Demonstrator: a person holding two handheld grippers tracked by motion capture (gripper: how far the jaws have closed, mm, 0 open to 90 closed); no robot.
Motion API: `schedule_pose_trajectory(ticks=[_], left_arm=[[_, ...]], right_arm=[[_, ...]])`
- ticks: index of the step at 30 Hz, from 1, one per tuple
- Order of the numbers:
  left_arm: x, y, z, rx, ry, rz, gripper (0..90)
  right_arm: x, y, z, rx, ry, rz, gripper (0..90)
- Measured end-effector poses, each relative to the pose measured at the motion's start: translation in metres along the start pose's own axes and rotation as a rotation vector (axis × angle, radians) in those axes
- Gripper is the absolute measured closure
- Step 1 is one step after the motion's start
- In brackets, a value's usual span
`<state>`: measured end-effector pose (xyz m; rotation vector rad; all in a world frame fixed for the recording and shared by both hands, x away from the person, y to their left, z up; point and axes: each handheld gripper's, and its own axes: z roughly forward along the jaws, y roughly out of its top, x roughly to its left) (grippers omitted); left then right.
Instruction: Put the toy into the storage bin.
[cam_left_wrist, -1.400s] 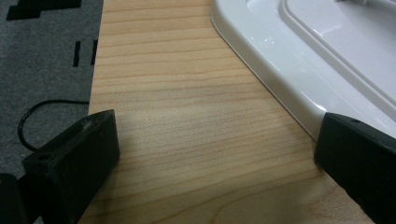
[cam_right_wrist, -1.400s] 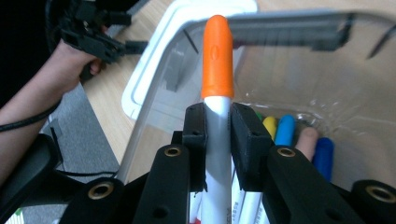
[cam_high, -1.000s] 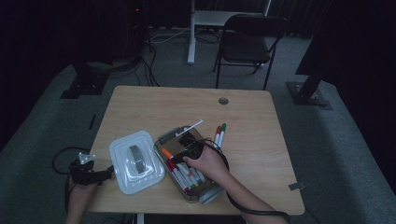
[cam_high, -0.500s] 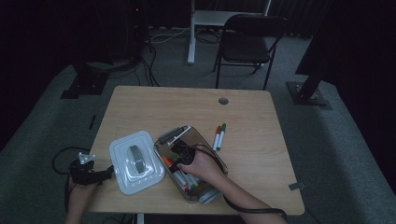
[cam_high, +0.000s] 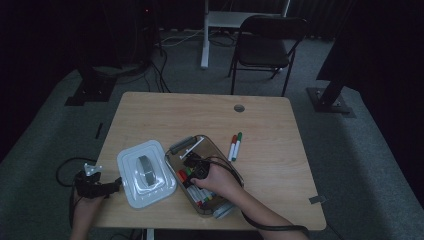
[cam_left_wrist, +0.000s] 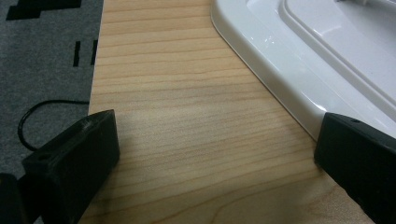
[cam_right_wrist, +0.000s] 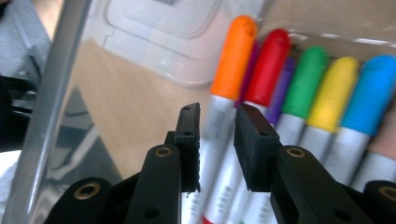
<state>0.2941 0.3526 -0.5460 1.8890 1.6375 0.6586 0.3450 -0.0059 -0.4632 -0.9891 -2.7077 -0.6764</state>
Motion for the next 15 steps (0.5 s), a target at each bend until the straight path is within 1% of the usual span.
schedule_pose_trajectory(ticks=[1,3,5,6,7,9,12,15], left_arm=[[0.0,0.0,0.0,0.0,0.001,0.001,0.6],[0.0,0.0,0.0,0.0,0.0,0.001,0.6],[0.0,0.0,0.0,0.0,0.001,0.001,0.7],[0.0,0.0,0.0,0.0,0.0,0.001,0.6],[0.0,0.0,0.0,0.0,0.001,0.001,0.6],[0.0,0.0,0.0,0.0,0.0,0.001,0.6],[0.0,0.0,0.0,0.0,0.0,0.001,0.6],[0.0,0.0,0.0,0.0,0.0,0.001,0.6]], right_arm=[[0.0,-0.001,-0.004,-0.017,-0.005,-0.005,70.7],[-0.001,-0.003,-0.012,-0.035,0.001,-0.005,69.7],[-0.003,-0.006,-0.022,-0.07,0.007,-0.004,69.3],[-0.004,-0.007,-0.028,-0.091,0.018,-0.001,68.6],[-0.006,-0.009,-0.034,-0.112,0.028,0.001,68.6],[-0.01,-0.014,-0.048,-0.157,0.032,0.002,67.9],[-0.019,-0.021,-0.07,-0.228,0.043,0.013,64.9],[-0.031,-0.03,-0.09,-0.292,0.021,0.024,63.4]])
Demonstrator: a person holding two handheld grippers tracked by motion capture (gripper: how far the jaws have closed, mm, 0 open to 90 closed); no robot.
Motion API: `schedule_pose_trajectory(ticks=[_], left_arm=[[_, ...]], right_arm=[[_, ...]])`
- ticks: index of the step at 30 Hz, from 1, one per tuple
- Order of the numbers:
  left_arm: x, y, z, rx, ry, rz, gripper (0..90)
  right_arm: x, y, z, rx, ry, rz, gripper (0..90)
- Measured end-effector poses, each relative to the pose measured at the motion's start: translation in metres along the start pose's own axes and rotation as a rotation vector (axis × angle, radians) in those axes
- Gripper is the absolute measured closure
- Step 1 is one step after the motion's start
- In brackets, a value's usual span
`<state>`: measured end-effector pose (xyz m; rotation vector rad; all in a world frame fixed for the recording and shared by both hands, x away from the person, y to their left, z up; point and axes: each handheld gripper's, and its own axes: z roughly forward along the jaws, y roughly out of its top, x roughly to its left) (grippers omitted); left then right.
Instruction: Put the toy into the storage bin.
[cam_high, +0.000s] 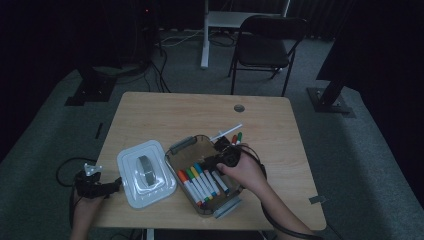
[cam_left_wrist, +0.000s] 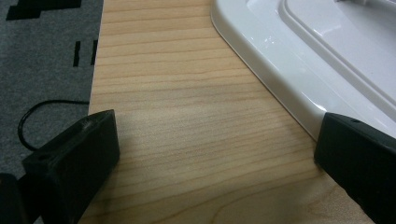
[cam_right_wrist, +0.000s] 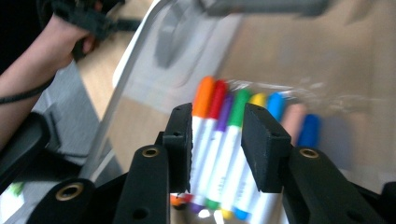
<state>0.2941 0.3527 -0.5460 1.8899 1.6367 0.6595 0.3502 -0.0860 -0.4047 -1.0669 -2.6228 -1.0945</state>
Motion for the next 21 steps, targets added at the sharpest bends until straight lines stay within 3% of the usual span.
schedule_pose_trajectory(ticks=[4,10,15,21], left_arm=[[0.0,0.0,0.0,0.0,0.0,0.0,0.6],[0.0,0.0,0.0,0.0,0.0,-0.001,0.6],[0.0,0.0,0.0,0.001,0.0,0.0,0.6],[0.0,0.0,0.0,0.001,0.0,0.0,0.6]], right_arm=[[-0.021,-0.006,-0.027,-0.081,-0.046,0.032,61.7],[-0.061,-0.02,-0.05,-0.137,-0.13,0.109,59.9],[-0.093,-0.032,-0.049,-0.137,-0.216,0.178,59.1],[-0.127,-0.042,-0.029,-0.169,-0.319,0.306,56.1]])
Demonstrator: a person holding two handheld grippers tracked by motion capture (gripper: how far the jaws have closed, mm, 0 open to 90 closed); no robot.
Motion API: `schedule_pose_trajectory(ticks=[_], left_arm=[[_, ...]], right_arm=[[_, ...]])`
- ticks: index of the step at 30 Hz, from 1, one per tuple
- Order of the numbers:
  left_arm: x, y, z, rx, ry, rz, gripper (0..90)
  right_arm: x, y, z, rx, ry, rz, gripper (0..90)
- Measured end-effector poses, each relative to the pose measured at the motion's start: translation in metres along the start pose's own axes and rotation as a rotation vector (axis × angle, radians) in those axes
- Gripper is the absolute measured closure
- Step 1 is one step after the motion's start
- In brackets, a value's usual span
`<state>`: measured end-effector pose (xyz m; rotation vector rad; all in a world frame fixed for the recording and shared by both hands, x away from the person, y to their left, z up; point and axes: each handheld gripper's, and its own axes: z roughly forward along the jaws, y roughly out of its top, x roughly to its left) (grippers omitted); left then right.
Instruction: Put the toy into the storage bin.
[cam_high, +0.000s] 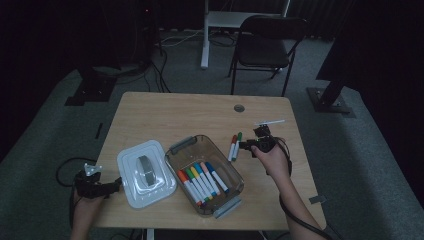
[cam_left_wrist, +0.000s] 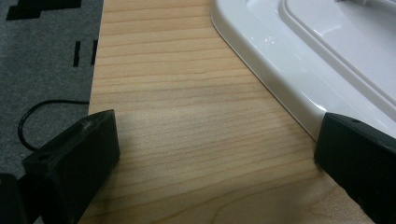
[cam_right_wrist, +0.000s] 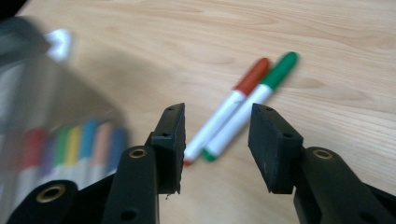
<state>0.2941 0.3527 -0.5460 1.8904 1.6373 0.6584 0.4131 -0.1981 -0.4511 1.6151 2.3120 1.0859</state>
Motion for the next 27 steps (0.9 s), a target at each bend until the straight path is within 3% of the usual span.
schedule_pose_trajectory(ticks=[7,16,21,24,27], left_arm=[[0.0,0.0,0.0,0.0,0.0,0.0,0.6],[0.0,0.0,0.0,0.0,0.0,0.0,0.6],[0.0,0.0,0.0,0.0,0.0,0.0,0.6],[0.0,0.0,0.0,0.0,0.0,0.0,0.6],[0.0,0.0,0.0,0.0,0.0,0.0,0.6]], right_arm=[[-0.013,0.007,0.04,0.044,-0.073,0.059,57.1],[-0.021,0.007,0.073,0.105,-0.1,0.092,58.3],[-0.027,0.004,0.077,0.111,-0.114,0.115,57.7],[-0.032,0.001,0.072,0.117,-0.144,0.11,58.6],[-0.04,-0.003,0.064,0.11,-0.144,0.13,59.3]])
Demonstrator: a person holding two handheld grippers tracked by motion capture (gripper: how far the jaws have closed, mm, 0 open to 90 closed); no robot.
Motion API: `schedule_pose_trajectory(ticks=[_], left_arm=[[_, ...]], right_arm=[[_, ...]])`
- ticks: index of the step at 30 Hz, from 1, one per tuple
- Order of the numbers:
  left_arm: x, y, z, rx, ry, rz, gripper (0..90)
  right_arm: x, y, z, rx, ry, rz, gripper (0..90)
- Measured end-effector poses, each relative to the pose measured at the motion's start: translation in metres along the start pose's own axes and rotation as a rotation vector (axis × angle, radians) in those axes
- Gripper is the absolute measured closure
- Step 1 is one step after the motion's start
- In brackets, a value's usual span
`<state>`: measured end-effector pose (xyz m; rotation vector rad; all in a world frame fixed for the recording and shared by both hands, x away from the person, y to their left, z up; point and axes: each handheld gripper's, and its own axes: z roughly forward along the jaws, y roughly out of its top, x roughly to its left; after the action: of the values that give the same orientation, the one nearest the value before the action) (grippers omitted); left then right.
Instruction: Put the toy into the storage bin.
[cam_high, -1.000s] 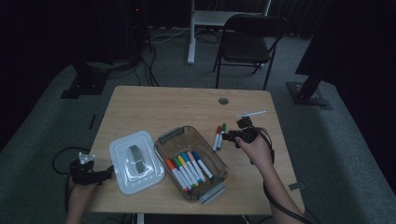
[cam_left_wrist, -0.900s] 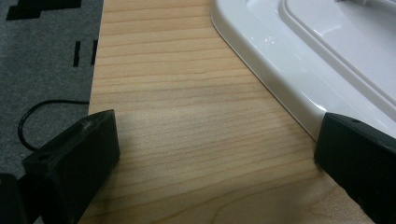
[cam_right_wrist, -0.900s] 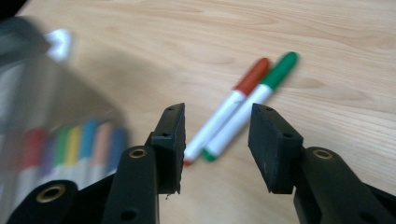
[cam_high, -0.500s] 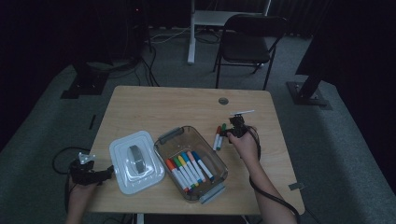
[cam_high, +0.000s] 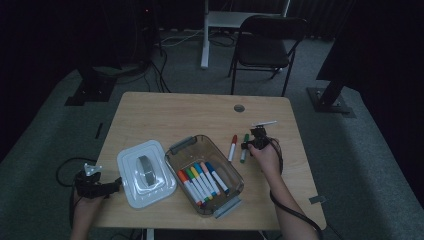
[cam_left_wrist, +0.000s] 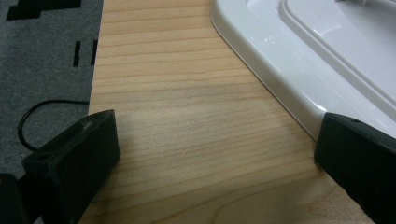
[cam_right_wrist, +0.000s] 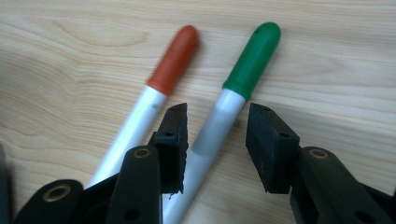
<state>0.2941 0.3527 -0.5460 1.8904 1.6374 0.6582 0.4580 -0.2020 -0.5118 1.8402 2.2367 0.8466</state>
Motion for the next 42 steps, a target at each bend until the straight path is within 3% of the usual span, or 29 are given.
schedule_pose_trajectory(ticks=[10,17,21,24,29,31,42], left_arm=[[0.0,0.0,0.0,0.0,0.0,0.0,0.6],[0.0,0.0,0.0,0.0,0.0,0.0,0.7],[0.0,0.0,0.0,0.0,0.0,0.0,0.7],[0.0,0.0,0.0,0.0,0.0,0.0,0.6],[0.0,0.0,0.0,0.0,0.0,0.0,0.6],[0.0,0.0,0.0,0.0,0.0,0.0,0.7],[0.0,0.0,0.0,0.0,0.0,0.0,0.7]], right_arm=[[-0.03,-0.013,-0.011,0.021,-0.048,0.05,65.1],[-0.037,-0.017,-0.015,0.027,-0.089,0.042,75.6],[-0.036,-0.017,-0.015,0.031,-0.093,0.037,76.6],[-0.037,-0.017,-0.018,0.025,-0.059,0.07,76.8],[-0.037,-0.017,-0.034,0.0,-0.01,0.076,76.8],[-0.033,-0.017,-0.043,-0.018,0.03,0.068,76.8],[0.017,-0.006,-0.094,-0.084,0.163,-0.045,76.8]])
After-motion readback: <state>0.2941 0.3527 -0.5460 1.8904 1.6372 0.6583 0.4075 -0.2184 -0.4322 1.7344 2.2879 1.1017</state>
